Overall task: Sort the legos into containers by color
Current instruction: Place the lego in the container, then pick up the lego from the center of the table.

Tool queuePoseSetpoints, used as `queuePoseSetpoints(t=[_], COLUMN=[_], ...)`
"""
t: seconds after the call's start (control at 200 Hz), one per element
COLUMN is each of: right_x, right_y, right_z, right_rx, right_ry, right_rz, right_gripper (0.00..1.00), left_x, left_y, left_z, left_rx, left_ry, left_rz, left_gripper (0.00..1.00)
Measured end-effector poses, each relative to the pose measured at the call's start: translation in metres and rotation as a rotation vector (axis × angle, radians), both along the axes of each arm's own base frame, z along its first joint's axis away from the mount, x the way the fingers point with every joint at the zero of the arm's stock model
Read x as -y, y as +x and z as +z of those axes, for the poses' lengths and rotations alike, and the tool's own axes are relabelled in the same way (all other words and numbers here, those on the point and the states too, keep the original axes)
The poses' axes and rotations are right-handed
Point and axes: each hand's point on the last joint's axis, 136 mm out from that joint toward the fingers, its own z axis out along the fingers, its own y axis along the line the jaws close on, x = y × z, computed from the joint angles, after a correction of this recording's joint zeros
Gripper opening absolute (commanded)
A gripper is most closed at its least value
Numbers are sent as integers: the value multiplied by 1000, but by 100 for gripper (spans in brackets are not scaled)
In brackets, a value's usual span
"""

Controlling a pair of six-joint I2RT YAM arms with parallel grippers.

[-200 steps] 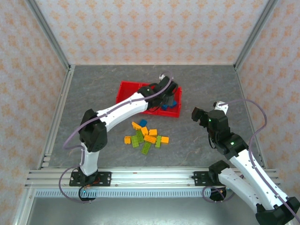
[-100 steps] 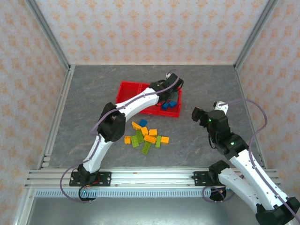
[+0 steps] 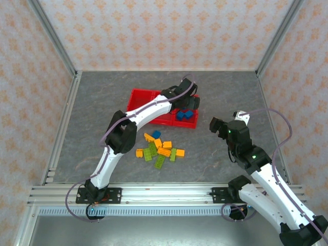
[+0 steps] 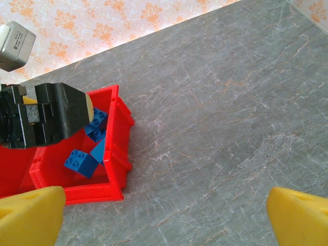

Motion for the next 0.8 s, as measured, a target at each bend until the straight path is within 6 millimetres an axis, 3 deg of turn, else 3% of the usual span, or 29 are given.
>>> queuePoseSetpoints(t=[0.07,0.195,0.37,0.481,0.611,0.796], right_x=[0,0,0,0,0,0], right_y=[0,0,0,0,0,0], right_z=[0,0,0,0,0,0], right_rx=[0,0,0,0,0,0], right_ry=[0,0,0,0,0,0], right_rz=[0,0,0,0,0,0], right_gripper=[100,100,100,100,100,100], left_x=[-4,-22,-48,-65,-83,-108], left_y=[-3,-18,-41,-59,-79,-104], left_z=[1,7,40,47,31,-15], left_rx=[7,9,56,61,27,-64], left_ry=[21,58,78,96,143,244], left_rz=[-10,-15,-17,-27,-41,-52], left_gripper=[99,99,99,99,98,90])
